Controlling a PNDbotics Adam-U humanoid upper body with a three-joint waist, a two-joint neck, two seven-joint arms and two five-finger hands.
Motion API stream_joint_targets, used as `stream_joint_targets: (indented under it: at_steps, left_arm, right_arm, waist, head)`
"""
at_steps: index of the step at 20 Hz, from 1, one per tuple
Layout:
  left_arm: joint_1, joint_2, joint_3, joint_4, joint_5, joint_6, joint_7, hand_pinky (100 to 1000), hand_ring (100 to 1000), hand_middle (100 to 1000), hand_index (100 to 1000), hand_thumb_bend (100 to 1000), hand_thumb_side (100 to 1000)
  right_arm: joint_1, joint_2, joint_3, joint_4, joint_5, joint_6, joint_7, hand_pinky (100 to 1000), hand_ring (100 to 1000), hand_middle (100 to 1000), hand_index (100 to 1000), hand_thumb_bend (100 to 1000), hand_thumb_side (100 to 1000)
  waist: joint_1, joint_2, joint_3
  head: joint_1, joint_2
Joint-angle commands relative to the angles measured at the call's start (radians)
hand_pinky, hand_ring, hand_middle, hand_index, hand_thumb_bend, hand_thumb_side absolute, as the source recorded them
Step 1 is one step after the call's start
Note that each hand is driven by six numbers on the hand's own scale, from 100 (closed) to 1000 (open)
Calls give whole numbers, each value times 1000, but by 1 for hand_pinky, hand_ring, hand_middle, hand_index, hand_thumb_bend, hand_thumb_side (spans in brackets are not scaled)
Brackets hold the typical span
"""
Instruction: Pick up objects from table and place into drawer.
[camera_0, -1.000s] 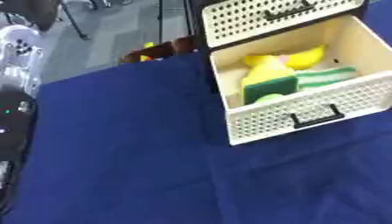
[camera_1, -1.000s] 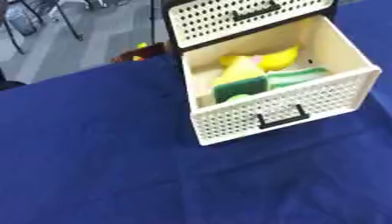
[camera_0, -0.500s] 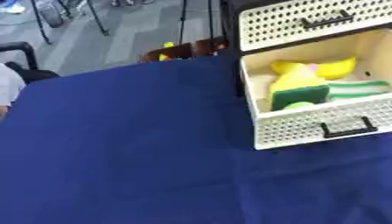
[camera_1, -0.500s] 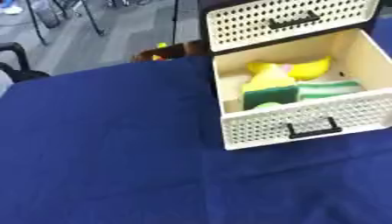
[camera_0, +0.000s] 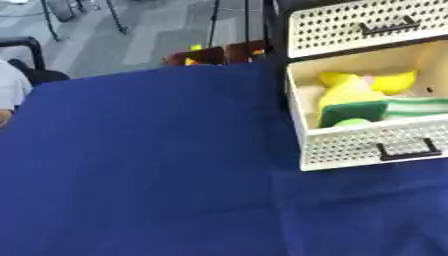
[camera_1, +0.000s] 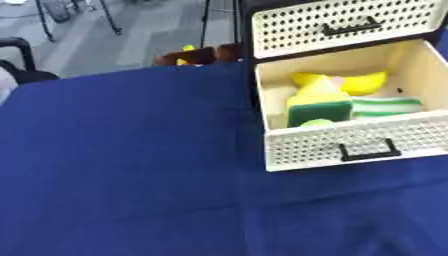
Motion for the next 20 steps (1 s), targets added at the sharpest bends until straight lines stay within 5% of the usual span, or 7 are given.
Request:
stream_joint_targets:
  at_steps: [1,9,20]
  left_arm:
    - [23,-11,27,-18,-30,-11,-4,452,586,630,775,285,899]
    - [104,-74,50,-18,-65,15,-26,441,582,625,771,257,933]
    - [141,-119,51,-18,-76,44,-61,435,579,616,763,242,951]
  right_arm:
    - [12,-77,1,-16,59,-15,80,429,536,494,728,170,1000]
    - [77,-215,22,-16,163,-4,405,434,542,526,731,344,1000]
    - [133,-358,106,-16,264,-33,903,456,593,603,779,338,1000]
  waist:
    - [-15,-21,5]
    - [-36,-24,4]
    - [-53,-28,0]
  head:
    - [-2,3]
    - [4,7]
    - [-12,-9]
